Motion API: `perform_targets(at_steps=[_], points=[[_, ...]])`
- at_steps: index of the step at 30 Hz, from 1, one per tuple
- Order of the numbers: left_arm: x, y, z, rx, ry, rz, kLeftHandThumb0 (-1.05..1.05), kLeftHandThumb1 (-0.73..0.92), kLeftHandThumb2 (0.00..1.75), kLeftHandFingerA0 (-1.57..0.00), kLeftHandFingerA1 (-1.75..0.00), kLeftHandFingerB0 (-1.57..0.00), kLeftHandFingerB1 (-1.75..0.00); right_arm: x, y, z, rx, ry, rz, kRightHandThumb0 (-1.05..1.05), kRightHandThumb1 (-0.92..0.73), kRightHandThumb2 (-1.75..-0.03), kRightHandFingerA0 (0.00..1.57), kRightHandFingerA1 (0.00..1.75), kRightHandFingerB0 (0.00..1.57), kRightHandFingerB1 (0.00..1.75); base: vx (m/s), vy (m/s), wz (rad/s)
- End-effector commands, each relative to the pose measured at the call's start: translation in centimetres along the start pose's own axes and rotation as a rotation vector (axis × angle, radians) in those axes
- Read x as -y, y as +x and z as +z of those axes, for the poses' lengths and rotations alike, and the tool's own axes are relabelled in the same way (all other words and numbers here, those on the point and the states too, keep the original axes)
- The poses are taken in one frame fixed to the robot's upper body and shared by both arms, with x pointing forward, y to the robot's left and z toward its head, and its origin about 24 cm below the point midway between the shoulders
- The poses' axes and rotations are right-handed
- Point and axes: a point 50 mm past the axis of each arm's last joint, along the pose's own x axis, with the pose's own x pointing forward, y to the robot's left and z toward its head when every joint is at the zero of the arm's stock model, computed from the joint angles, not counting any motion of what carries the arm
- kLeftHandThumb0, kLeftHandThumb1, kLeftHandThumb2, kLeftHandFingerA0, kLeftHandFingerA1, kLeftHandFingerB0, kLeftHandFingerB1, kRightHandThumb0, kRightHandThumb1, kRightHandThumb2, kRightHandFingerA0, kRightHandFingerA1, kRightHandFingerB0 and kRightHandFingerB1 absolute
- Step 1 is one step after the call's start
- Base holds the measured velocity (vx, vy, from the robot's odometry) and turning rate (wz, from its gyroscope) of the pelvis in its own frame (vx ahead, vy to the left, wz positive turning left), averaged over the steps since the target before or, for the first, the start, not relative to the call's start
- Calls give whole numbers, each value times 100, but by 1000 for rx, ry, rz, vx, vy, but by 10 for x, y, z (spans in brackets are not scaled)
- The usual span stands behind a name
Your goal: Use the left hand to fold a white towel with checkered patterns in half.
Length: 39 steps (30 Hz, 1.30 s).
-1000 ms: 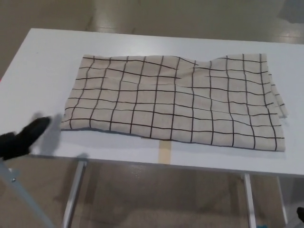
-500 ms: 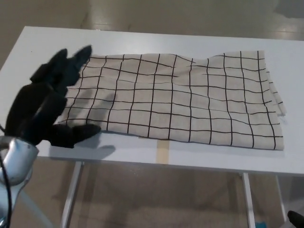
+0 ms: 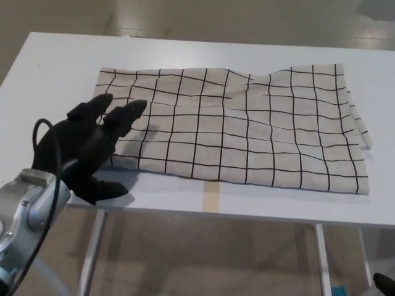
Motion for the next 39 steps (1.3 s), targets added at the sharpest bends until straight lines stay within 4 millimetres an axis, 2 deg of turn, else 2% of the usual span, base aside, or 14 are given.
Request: perform_targets(at_steps=[1,10,20,33,35,39], points=[[6,7,-9,-44,120,-61,-62,39,73,0,-2,0,-11,3,-3,-2,6,-1,-1,-35,-63,-58,44,49,44,43,0,0,0],[21,17,-16,-68,248,-77,-62,40,73,0,-2,0,-12,4,-7,-3,5,-17,-5,-35,-63,-59,44,51,45,44,0,0,0],[39,24,-24,-127,303,-88,-60,39,75,0,-9,0,-20,4,-5,-2,11,-30,-5,-35,-63,-59,45,53,46,44,0,0,0],[52,37,-7,-85,335,-96,-57,39,77,0,-16,0,-25,4,-5,-2,11,-24,-4,-34,-63,-59,47,54,47,45,0,0,0],[54,40,-5,-90,353,-108,-56,37,76,0,-18,-9,-30,4,-5,-1,11,-27,-4,-34,-64,-58,48,55,47,44,0,0,0],[58,45,-2,-105,386,-134,-59,38,75,-2,-17,-5,-28,3,-5,-1,14,-33,1,-35,-64,-58,48,54,47,44,0,0,0]])
